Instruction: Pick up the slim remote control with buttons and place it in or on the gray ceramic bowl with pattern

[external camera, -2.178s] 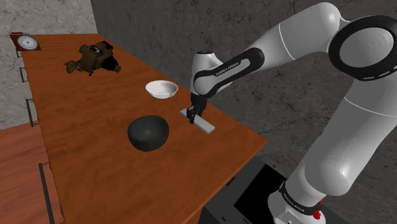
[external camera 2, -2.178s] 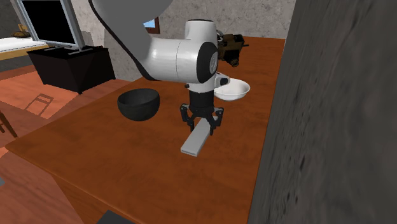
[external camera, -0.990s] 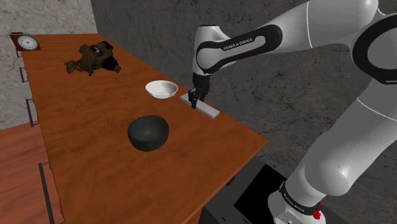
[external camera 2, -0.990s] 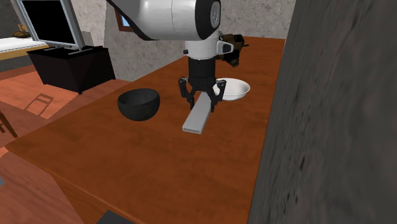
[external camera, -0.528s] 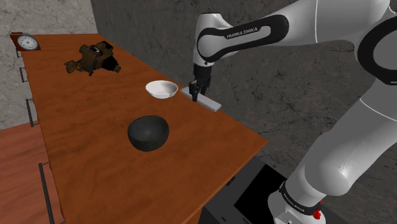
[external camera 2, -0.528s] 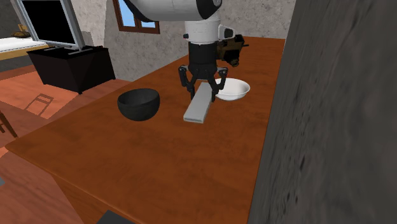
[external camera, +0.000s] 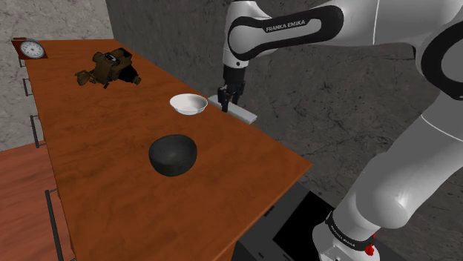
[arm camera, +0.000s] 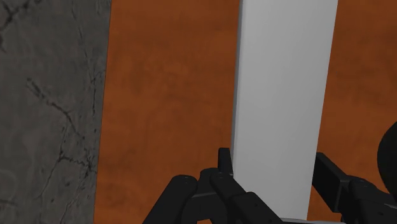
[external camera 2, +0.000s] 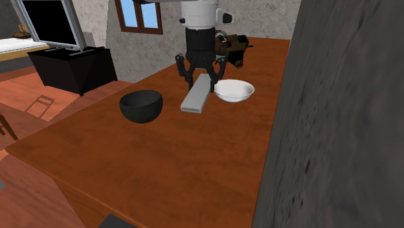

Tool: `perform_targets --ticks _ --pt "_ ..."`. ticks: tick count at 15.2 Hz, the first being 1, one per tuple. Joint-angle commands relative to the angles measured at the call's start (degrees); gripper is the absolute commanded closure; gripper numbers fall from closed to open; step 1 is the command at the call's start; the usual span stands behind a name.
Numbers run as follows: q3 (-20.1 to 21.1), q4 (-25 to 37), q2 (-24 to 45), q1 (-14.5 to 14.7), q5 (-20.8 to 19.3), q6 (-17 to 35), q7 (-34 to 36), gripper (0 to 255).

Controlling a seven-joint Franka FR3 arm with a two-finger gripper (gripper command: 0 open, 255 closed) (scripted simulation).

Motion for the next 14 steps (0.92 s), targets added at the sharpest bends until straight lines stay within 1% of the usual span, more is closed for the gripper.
perform_targets --ticks 1,8,14 --pt "1.33 1.00 0.61 1.11 0.02 -0.44 2.46 255" --pt "6.34 6.84 5.31 5.58 -0.66 -1.80 12.16 255" --pt "10.02 14.67 11.53 9.82 -2.43 -3.81 20.42 255"
